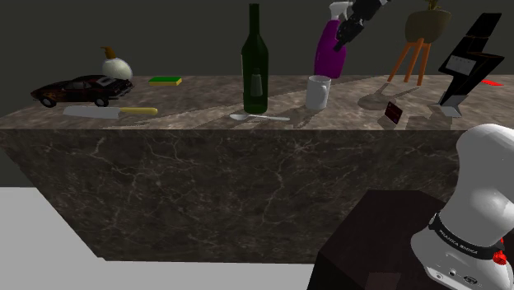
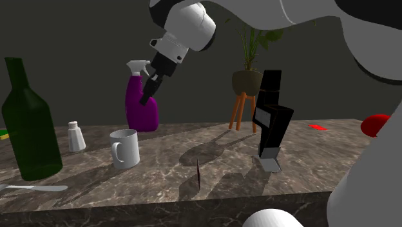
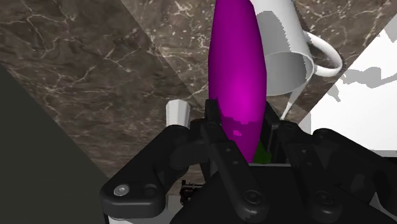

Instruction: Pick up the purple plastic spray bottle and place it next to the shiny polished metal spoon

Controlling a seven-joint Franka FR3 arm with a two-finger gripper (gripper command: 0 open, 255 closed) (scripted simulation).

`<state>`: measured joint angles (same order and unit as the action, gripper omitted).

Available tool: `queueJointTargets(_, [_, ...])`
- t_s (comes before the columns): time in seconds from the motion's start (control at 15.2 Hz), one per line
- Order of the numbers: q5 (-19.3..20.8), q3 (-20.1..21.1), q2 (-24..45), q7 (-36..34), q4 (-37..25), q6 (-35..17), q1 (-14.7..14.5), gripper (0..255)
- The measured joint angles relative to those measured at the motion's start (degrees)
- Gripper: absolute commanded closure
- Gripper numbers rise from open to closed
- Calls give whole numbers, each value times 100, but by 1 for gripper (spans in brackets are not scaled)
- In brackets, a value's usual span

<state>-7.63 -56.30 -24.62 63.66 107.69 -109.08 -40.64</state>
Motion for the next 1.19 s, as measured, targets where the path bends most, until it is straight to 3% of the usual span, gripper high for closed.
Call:
queueJointTargets(0.73, [-482,576,785,-888,-42,-750,-603,255])
queueJointTargets(1.19, [-1260,498,1897,-1087,-737,-906,-1096,255])
